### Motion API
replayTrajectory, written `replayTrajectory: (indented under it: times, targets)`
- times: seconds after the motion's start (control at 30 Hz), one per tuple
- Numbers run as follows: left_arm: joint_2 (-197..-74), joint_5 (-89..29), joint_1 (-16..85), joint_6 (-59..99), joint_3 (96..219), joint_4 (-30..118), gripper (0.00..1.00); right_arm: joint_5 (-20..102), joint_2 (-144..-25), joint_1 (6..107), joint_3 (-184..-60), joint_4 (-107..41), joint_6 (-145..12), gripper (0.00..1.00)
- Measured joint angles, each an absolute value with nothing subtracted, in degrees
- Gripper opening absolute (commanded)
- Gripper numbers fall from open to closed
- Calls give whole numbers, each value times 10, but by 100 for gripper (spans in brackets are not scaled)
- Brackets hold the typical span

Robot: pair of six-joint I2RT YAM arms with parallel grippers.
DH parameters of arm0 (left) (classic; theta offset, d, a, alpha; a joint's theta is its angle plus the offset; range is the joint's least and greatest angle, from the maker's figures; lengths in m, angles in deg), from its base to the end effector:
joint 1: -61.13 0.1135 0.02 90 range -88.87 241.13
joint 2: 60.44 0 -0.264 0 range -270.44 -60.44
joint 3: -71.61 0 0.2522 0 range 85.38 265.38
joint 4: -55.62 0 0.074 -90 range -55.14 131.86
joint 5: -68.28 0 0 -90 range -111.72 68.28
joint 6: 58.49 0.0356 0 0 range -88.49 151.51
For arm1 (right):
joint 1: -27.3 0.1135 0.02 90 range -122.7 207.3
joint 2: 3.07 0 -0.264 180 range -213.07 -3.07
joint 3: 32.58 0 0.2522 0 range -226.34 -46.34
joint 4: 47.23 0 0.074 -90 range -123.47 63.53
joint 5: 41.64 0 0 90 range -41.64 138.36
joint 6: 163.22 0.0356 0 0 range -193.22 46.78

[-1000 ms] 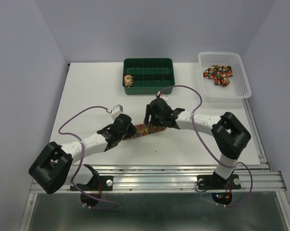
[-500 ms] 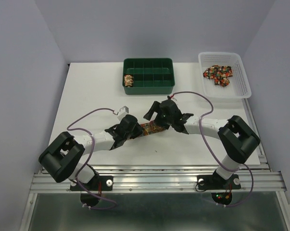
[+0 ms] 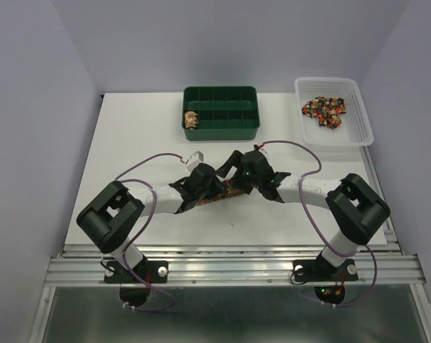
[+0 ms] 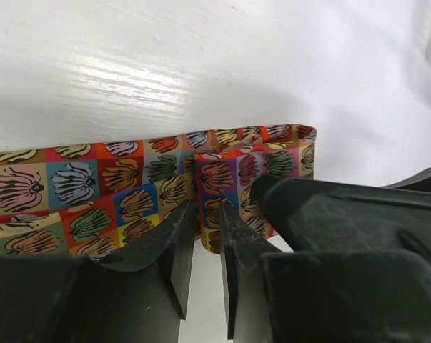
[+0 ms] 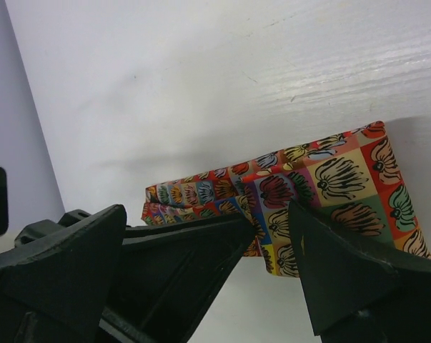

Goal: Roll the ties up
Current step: Roll the tie

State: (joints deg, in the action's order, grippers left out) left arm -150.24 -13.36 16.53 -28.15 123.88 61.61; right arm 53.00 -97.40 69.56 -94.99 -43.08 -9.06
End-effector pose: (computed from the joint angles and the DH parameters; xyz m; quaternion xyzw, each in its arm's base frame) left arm 0.2259 -0.2155 0.1667 -0.1493 0.8582 -0.3454 0.3492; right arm 0.2554 0.2282 0.1789 0.1872 0.8709 0.3412 0.3002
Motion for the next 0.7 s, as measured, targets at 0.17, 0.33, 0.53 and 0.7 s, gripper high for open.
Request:
replayTrajectory:
  times: [0.17, 0.33, 0.53, 0.7]
  targets:
    - [-1519, -141, 165, -279, 1240, 620, 31, 528, -965, 696, -932, -451, -74, 100]
    - [-1521, -142, 165, -277, 1244, 624, 31, 528, -953, 694, -917, -461, -60, 100]
    - [-1539, -143, 165, -275, 1248, 632, 31, 528, -933, 693, -907, -458, -61, 100]
    - [-1557, -150, 165, -271, 1259, 636, 31, 529, -920, 693, -907, -442, -78, 100]
